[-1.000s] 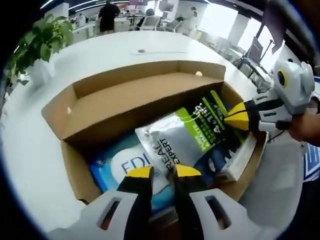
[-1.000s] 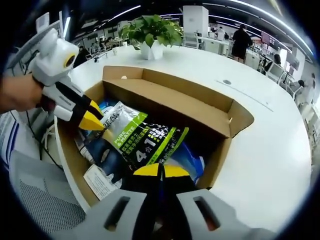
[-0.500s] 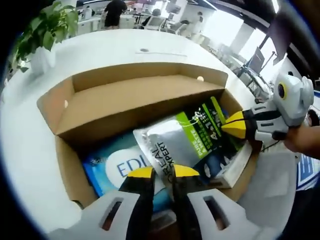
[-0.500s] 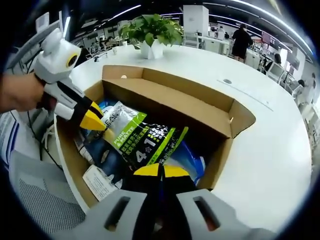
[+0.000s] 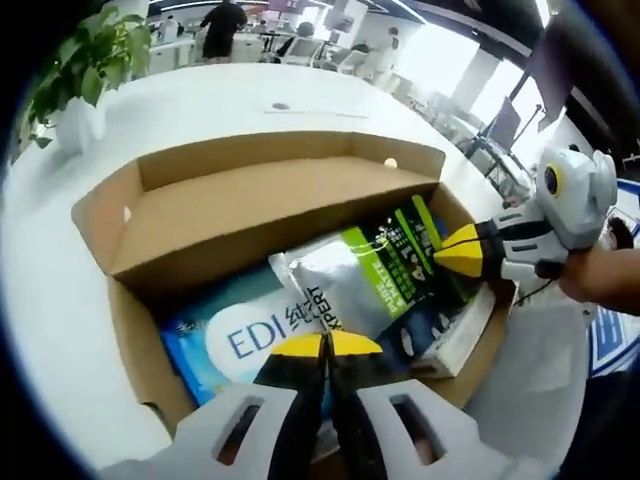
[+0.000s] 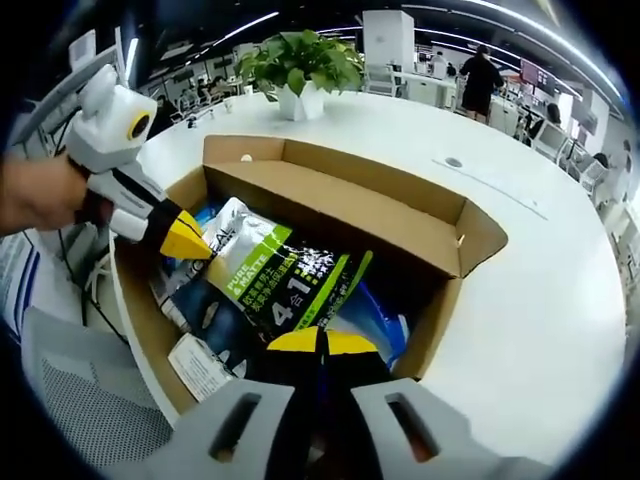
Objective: Operate the shoe box by opening the lid, removing the specified soft item, and placing it in the target area until the item is outside and the box remains undamaged.
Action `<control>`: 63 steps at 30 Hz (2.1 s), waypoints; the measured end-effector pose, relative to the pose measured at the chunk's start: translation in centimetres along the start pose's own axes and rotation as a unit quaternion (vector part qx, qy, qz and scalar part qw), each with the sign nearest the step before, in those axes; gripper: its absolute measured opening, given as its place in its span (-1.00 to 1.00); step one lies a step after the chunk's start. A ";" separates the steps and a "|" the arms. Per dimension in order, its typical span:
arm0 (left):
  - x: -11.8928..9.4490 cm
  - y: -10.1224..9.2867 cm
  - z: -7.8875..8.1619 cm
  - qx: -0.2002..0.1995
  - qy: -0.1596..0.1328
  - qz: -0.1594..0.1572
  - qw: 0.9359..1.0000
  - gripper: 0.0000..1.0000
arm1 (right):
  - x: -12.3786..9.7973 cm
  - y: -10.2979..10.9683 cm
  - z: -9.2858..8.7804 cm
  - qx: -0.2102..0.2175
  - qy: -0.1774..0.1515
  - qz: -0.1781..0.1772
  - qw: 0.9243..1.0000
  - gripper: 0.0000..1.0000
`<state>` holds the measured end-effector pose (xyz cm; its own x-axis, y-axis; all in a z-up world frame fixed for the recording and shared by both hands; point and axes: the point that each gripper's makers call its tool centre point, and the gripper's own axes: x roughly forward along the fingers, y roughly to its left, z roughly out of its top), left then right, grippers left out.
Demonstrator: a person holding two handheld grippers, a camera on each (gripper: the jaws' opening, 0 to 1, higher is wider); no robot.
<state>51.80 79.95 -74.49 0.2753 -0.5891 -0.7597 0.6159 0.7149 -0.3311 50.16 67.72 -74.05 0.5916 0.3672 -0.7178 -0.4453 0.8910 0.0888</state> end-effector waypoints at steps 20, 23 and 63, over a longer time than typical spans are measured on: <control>-3.1 -1.8 2.3 0.007 -0.026 -0.019 0.999 -1.00 | -3.1 -0.1 3.0 0.036 -0.036 0.008 0.999 -1.00; -3.7 -2.3 2.8 0.010 -0.031 -0.022 0.999 -1.00 | -3.8 -0.3 3.5 0.042 -0.044 0.007 0.998 -1.00; -2.8 -13.7 8.1 0.101 -0.041 -0.068 0.992 -1.00 | -13.8 -7.2 2.0 0.092 -0.097 -0.064 0.989 -1.00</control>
<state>48.57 68.71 -63.24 0.2329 -0.7092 -0.6654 0.7840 0.5418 -0.3031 46.49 56.79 -63.37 0.7613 0.2770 -0.5863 -0.2398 0.9603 0.1423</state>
